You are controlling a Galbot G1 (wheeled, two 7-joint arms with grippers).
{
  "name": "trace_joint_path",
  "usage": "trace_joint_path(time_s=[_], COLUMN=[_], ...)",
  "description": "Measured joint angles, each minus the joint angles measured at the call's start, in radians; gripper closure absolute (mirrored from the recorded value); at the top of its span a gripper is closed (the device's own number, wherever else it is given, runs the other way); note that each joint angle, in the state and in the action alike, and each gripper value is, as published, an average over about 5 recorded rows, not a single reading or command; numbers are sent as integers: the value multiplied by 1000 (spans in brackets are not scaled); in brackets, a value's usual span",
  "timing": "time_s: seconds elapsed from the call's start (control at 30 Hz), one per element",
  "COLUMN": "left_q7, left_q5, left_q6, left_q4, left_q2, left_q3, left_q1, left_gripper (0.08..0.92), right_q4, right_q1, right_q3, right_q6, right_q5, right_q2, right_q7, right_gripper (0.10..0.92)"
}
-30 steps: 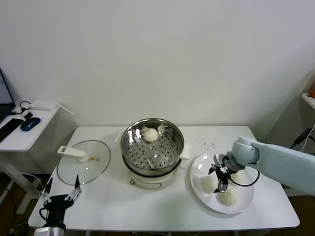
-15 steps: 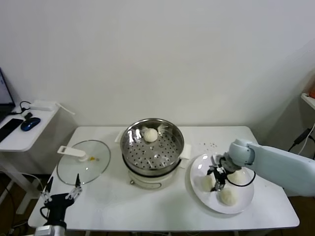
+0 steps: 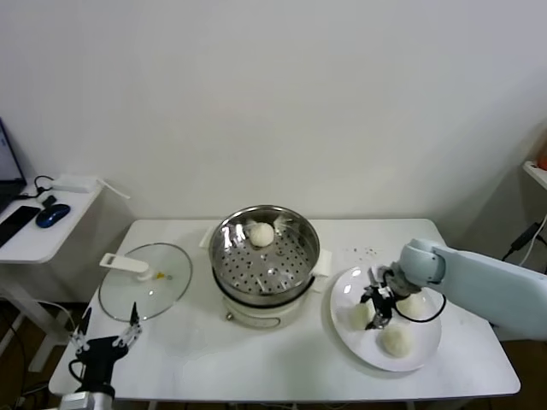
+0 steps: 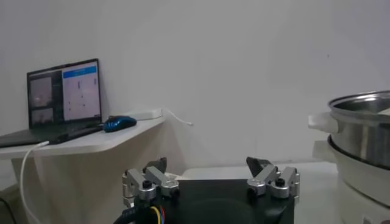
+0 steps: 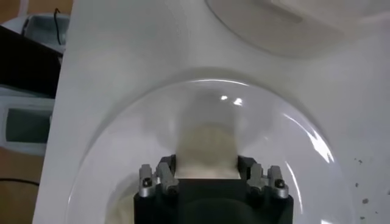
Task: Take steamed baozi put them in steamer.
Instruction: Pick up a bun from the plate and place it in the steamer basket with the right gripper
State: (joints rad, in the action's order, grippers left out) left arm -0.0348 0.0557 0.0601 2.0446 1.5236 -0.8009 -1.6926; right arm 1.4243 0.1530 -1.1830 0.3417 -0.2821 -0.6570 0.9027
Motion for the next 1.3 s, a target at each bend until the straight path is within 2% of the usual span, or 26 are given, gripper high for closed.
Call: trace_joint_path(time_s=[0.33, 0.6, 0.9, 1.3], left_q7=[2, 2, 3, 2], left_q5=[-3, -7, -9, -6], left_q6=[-2, -5, -5, -1], left_q4=[10, 13, 22, 43], left_q2=[5, 3, 3, 4], left_q3=[10, 17, 26, 21], left_q1=[-2, 0, 2, -11], left_gripper=[177, 177, 177, 177], right_q4=[78, 129, 120, -28], right_q1=[245, 524, 707, 661], right_q3=[-121, -264, -337, -334], right_q6=[3, 2, 16, 35], right_q5=[-146, -330, -504, -559], right_q2=[25, -19, -159, -431], right_q7=[19, 33, 26, -8], right_gripper=[373, 390, 389, 397])
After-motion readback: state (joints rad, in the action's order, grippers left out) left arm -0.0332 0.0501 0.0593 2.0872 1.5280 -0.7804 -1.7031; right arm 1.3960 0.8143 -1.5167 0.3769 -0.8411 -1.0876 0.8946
